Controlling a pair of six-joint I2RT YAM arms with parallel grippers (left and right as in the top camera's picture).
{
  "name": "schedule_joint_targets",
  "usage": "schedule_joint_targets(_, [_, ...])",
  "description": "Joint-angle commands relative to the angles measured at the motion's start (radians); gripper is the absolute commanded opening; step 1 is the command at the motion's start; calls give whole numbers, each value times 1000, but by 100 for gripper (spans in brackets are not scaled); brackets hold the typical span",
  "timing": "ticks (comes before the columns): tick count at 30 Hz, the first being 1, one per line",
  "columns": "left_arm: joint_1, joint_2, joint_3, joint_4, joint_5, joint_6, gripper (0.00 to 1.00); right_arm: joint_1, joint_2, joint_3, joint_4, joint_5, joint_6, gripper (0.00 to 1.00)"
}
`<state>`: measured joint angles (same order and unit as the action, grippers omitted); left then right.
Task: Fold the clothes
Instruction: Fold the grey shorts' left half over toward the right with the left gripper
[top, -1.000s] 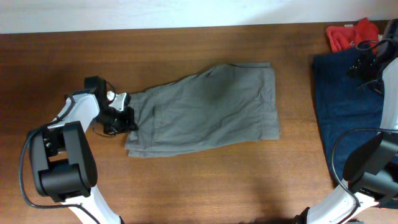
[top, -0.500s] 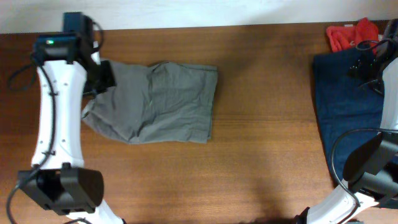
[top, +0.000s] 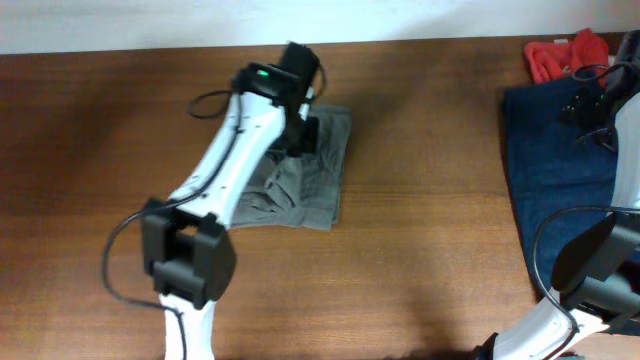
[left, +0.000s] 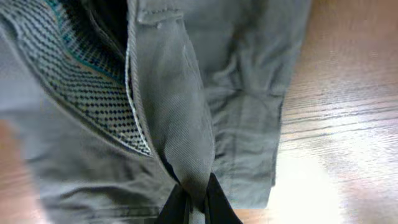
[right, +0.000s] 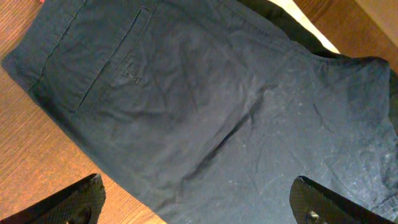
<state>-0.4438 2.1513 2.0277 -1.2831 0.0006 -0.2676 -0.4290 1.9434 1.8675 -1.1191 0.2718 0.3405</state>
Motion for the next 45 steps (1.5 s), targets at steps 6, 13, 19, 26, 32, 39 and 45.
schedule_joint_targets(6, [-53, 109, 19, 22, 51, -5, 63, -3, -6, 14, 0, 9, 8, 98])
schedule_joint_targets(13, [-51, 109, 138, -79, 113, 56, 43, -3, -6, 14, 0, 10, 8, 98])
schedule_joint_targets(19, [-81, 187, 21, -73, 225, 56, 1, -3, -6, 14, 0, 9, 8, 98])
schedule_joint_targets(26, [-166, 224, -66, 55, 292, 55, 6, -3, -6, 14, 0, 9, 8, 98])
schedule_joint_targets(32, [-188, 211, -116, 107, 292, 49, 1, -3, -6, 14, 0, 9, 8, 98])
schedule_joint_targets(39, [-135, 99, 195, 24, 164, 60, 2, -3, -6, 14, 0, 9, 8, 98])
schedule_joint_targets(45, [-48, 173, 196, 182, 29, 58, 3, -3, -6, 14, 0, 9, 8, 99])
